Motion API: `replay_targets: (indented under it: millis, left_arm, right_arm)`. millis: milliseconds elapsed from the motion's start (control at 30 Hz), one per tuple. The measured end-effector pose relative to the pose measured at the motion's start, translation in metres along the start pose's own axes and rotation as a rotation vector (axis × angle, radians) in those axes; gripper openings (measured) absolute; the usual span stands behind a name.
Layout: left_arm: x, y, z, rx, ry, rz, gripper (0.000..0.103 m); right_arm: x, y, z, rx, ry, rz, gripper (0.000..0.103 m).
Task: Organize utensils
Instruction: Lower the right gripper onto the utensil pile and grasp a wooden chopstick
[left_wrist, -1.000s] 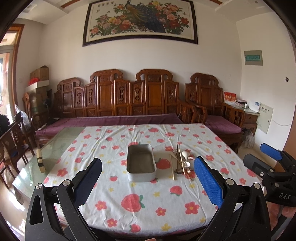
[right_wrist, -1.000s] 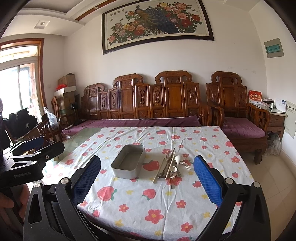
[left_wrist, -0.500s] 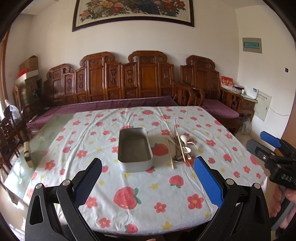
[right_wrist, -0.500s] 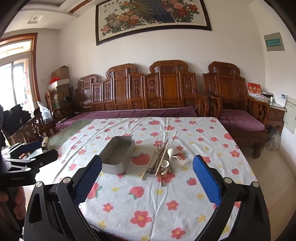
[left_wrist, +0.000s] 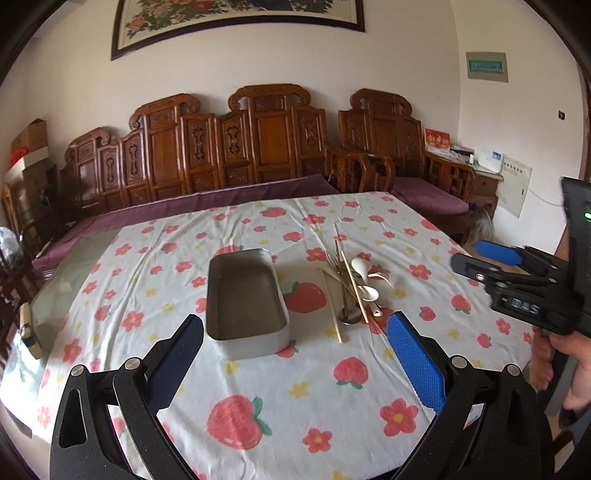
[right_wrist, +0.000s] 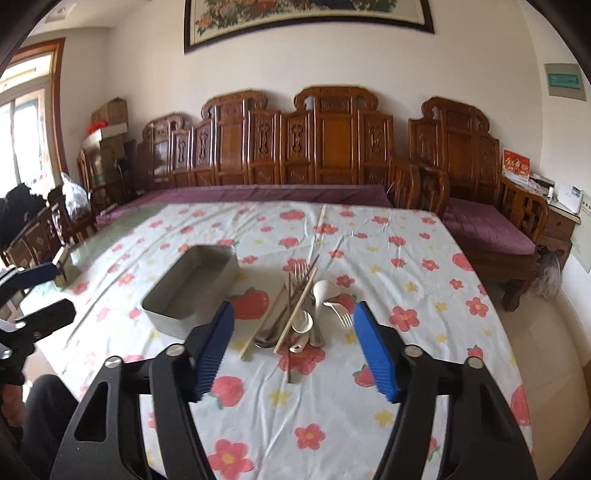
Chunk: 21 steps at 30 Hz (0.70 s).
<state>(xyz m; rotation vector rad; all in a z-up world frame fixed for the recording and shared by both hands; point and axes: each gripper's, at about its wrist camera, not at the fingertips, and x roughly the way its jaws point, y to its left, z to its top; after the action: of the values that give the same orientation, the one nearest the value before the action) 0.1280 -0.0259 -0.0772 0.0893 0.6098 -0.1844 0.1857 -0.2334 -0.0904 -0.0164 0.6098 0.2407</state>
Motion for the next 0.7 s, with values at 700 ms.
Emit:
replay_targets:
  millis: [700]
  left_arm:
    - [0.085, -0.002, -0.006, 0.049, 0.131, -0.085, 0.093]
  right_arm:
    - [0.173, -0.012, -0.009, 0.007, 0.344, 0.15, 0.028]
